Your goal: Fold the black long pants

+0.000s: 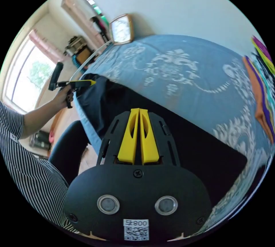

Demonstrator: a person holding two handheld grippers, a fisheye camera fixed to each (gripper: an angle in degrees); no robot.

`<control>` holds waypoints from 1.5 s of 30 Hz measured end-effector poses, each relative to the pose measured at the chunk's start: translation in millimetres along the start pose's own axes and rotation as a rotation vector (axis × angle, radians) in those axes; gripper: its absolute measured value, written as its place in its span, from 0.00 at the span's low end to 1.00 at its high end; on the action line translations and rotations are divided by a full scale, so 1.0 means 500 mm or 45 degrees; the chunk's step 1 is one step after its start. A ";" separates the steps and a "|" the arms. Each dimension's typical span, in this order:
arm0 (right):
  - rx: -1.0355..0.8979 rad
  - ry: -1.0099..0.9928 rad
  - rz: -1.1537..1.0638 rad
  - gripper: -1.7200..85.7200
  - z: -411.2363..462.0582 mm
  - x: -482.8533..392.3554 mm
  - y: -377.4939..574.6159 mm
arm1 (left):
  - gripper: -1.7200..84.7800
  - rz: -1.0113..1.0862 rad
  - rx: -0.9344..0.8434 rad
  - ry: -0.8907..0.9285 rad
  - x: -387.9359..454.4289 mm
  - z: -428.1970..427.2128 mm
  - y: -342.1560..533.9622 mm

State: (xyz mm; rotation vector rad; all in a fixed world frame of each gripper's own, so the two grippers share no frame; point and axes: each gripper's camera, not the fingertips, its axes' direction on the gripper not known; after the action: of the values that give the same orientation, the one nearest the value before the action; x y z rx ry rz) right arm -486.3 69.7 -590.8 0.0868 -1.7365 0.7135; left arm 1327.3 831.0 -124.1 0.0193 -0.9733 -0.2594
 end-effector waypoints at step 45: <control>-0.196 -0.197 -0.241 0.02 0.547 -0.565 -0.468 | 0.03 0.243 -0.064 0.126 -0.337 0.654 0.059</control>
State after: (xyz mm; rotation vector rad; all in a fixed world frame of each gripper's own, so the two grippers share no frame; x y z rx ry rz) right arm -538.3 -343.2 -781.0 0.2018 -1.8957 0.4422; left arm 975.4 930.5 -72.7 -0.1054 -0.8631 -0.1065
